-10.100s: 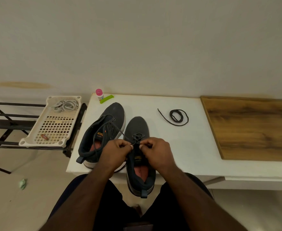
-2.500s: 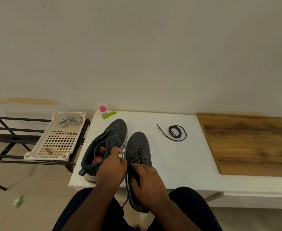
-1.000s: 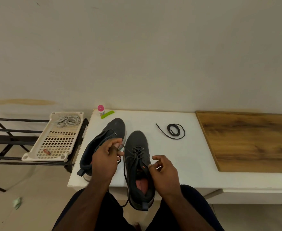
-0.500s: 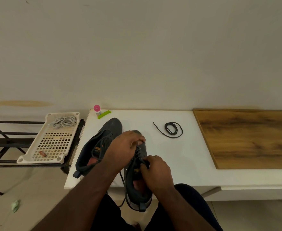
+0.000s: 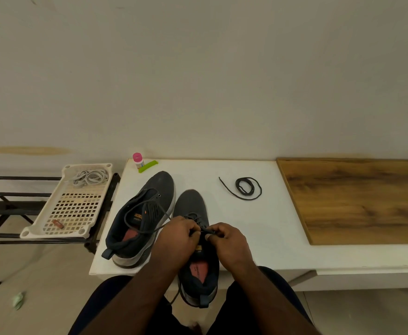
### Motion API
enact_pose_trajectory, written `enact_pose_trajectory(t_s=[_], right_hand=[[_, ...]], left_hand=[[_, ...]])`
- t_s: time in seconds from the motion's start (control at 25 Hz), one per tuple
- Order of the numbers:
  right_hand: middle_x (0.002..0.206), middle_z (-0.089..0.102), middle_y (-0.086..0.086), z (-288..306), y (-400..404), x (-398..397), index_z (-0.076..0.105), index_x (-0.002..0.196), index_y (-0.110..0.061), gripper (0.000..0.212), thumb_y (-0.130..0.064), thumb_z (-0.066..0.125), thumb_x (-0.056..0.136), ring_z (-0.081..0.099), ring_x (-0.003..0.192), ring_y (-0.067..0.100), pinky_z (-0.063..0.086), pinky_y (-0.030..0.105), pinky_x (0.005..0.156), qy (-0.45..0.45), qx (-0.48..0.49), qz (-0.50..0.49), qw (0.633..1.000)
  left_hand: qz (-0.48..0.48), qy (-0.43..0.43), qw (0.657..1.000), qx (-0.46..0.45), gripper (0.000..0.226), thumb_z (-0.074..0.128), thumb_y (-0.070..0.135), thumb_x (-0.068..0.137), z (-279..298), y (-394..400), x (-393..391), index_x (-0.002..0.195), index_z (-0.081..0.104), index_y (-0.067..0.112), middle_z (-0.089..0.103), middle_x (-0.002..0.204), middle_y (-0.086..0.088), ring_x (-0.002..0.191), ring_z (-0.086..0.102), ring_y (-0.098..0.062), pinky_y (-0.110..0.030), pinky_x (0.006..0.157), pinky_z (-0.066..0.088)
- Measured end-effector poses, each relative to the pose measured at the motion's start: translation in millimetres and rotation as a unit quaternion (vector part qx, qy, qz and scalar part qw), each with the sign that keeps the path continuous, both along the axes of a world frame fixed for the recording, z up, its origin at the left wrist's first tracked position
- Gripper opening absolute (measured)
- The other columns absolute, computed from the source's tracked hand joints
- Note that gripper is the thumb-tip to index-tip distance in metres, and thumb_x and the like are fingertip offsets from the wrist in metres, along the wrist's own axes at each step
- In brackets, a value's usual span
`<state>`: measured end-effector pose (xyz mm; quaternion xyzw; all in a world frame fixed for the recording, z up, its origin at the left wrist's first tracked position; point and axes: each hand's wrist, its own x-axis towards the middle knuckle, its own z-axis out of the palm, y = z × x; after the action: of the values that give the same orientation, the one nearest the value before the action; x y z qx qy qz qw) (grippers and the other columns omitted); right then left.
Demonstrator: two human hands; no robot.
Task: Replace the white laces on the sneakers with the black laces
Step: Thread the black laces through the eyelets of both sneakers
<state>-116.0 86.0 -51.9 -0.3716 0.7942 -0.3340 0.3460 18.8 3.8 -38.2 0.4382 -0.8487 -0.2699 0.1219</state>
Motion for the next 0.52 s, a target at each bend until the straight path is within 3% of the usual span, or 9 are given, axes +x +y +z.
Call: enact_pose_trajectory(t_s=[0.12,0.4,0.52], right_hand=[[0.094,0.071,-0.013,-0.7,0.2,0.5,0.072,0.102,-0.032,0.012,-0.028,0.063,0.094,0.066,0.088,0.006,0.057,0.030,0.086,-0.005,-0.011,-0.003,1.000],[0.095,0.070,-0.015,-4.3,1.4,1.4,0.071,0.102,-0.034,0.013,-0.028,0.062,0.094,0.065,0.090,0.005,0.056,0.030,0.088,-0.004,-0.020,-0.003,1.000],[0.093,0.070,-0.017,-4.5,1.6,2.3,0.071,0.101,-0.035,0.012,-0.030,0.062,0.094,0.065,0.089,0.004,0.056,0.029,0.086,0.003,-0.029,-0.002,1.000]], left_hand=[[0.021,-0.015,0.999,-0.030,0.018,0.055,0.029,0.092,-0.2,4.5,-4.1,0.088,0.070,0.020,0.059,0.090,0.006,0.083,0.051,-0.006,-0.021,0.072,0.037],[0.035,-0.019,0.998,-0.051,0.020,0.053,0.024,0.093,0.3,10.0,-7.9,0.081,0.065,0.014,0.054,0.084,0.003,0.079,0.049,-0.010,-0.021,0.067,0.029],[0.045,-0.007,0.999,-0.013,0.021,0.055,0.024,0.089,-3.6,11.2,-8.5,0.068,0.056,0.023,0.052,0.077,0.007,0.076,0.050,-0.010,-0.020,0.063,0.027]])
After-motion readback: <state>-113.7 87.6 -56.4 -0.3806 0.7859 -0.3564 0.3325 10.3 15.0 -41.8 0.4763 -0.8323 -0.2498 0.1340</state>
